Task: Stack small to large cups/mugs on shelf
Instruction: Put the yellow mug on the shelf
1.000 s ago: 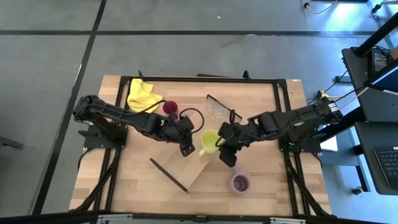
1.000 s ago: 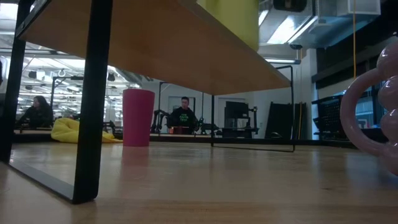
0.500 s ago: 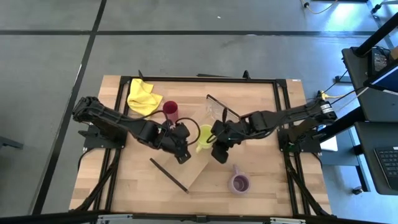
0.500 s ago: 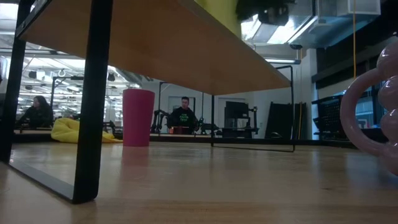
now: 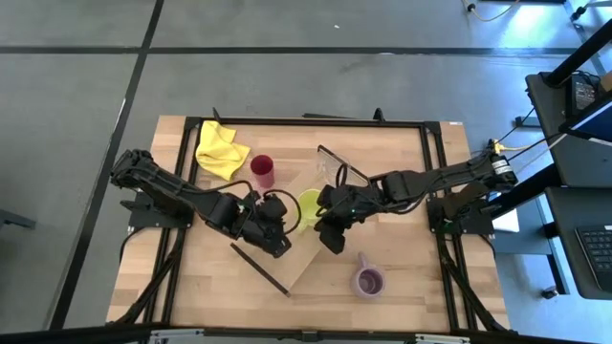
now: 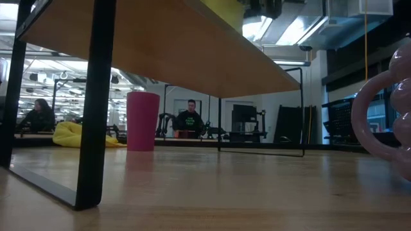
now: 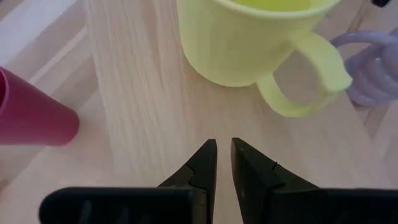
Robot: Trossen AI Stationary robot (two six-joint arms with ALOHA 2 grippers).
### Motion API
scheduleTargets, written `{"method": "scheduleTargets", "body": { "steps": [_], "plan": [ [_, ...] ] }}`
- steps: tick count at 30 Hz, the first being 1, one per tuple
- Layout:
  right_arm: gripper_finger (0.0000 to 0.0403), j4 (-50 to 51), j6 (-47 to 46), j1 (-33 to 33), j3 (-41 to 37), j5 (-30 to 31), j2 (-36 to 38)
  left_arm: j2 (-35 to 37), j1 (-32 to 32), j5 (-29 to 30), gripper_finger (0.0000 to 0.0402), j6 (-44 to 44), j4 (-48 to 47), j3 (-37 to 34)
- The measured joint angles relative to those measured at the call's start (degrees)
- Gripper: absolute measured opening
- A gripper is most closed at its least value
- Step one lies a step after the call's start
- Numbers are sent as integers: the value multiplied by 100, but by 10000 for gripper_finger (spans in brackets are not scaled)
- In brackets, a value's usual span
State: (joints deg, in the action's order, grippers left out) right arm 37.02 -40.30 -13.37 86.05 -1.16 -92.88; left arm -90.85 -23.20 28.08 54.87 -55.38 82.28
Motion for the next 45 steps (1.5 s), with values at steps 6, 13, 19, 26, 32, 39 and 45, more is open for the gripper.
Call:
{"method": "scheduleTargets", "body": {
  "steps": [6,13,19,26,32,39,45],
  "plan": [
    [52,-2,299,2,188,11,11,0,-258,0,43,474,176,0],
    [52,244,901,55,476,748,20,0,-403,-14,43,413,1023,0],
    [52,741,968,404,476,787,20,0,-323,-13,43,307,1510,0],
    [52,859,1219,620,476,764,19,7,-264,-35,43,197,2283,-192],
    [52,857,1236,658,476,764,20,7,-165,-70,43,199,2933,-634],
    [52,950,1201,656,476,757,20,4,-102,140,43,308,2888,-930],
    [52,1176,1048,654,472,580,19,4,44,144,43,159,2893,-935]
  ]
}}
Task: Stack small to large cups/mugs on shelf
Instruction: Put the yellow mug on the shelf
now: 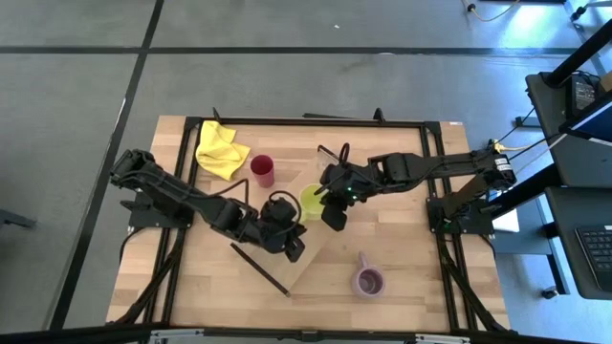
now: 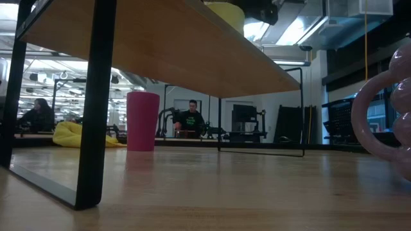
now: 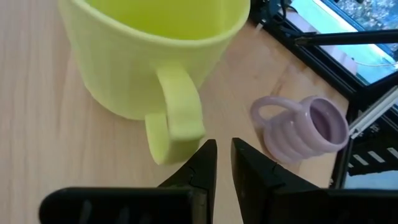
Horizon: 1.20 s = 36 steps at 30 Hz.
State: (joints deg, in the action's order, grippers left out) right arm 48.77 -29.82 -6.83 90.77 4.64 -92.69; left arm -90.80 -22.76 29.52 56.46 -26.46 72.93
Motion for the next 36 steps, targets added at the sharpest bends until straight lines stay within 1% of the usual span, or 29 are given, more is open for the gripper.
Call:
{"method": "scheduleTargets", "body": {
  "steps": [10,14,20,22,28,36],
  "plan": [
    [52,2,-273,-20,-1,-216,1,0,165,-55,43,-162,-204,-2],
    [52,-2,-321,-46,-1,-442,0,0,221,-56,43,-297,-274,-2],
    [52,-9,-451,-191,-1,-481,1,51,397,2,43,-453,-346,-2],
    [52,-16,-444,-222,-1,-450,-1,71,452,71,43,-470,-379,-2],
    [52,-48,-287,-194,-1,62,-1,109,615,98,43,-694,-402,-2],
    [52,-142,-252,-120,-1,77,-1,173,759,98,43,-938,-391,-2]
  ]
}}
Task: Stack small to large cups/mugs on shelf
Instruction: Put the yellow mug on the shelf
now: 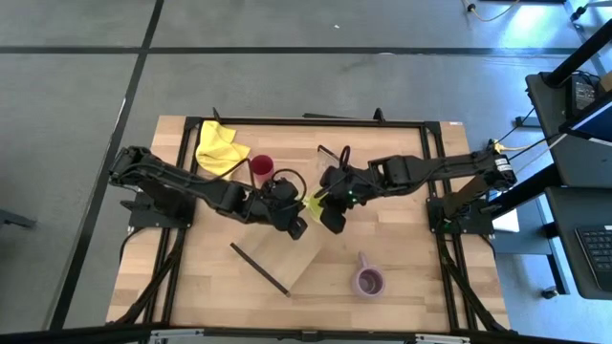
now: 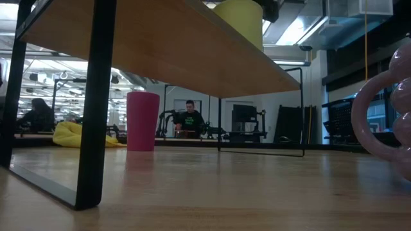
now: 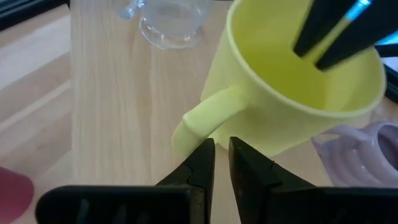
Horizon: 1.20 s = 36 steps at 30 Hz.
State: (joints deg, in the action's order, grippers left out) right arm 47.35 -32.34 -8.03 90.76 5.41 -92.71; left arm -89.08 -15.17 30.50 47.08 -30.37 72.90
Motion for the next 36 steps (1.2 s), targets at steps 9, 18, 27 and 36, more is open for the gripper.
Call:
{"method": "scheduleTargets", "body": {
  "steps": [9,18,27,36],
  "plan": [
    [52,2,-9,0,0,0,0,0,209,-4,43,-311,-2,0],
    [52,7,-35,0,0,-2,0,0,336,-292,43,-581,42,0],
    [52,-73,114,0,-2,63,0,193,442,-234,43,-1001,106,4],
    [52,-130,125,0,-2,61,-1,385,628,-440,43,-1168,22,4]
  ]
}}
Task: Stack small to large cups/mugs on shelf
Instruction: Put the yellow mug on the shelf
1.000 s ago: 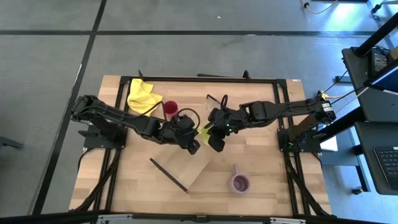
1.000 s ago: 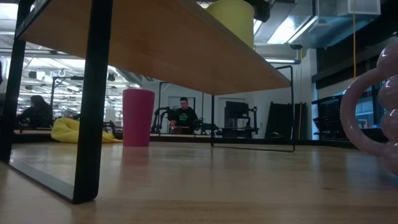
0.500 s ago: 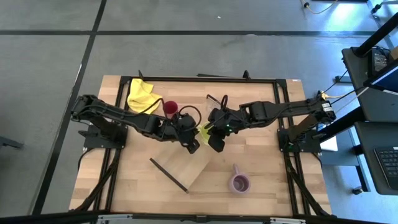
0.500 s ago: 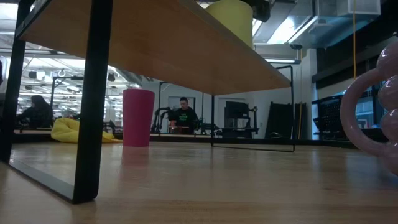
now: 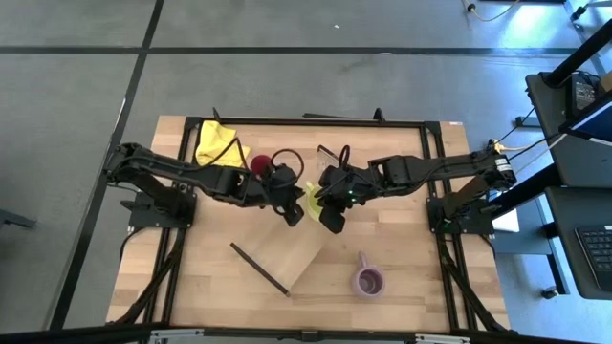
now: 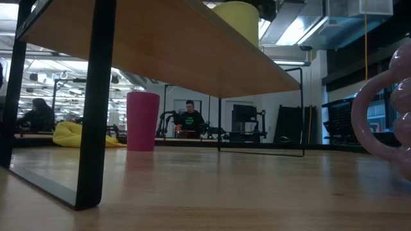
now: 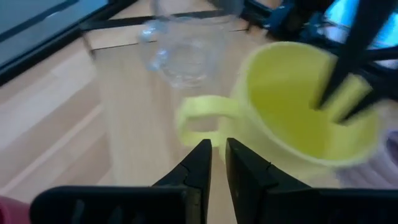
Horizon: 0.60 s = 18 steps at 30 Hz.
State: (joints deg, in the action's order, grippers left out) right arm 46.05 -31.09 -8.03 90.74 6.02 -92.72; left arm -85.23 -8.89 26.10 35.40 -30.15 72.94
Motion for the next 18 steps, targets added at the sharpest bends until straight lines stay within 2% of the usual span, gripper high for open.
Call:
{"method": "scheduleTargets", "body": {
  "steps": [9,13,18],
  "plan": [
    [52,-148,90,-13,89,492,377,289,-349,246,43,242,21,3],
    [52,296,-310,-177,105,543,557,387,-481,352,43,412,-81,3],
    [52,1179,-1059,-666,94,956,609,387,-632,344,43,509,-160,1]
  ]
}}
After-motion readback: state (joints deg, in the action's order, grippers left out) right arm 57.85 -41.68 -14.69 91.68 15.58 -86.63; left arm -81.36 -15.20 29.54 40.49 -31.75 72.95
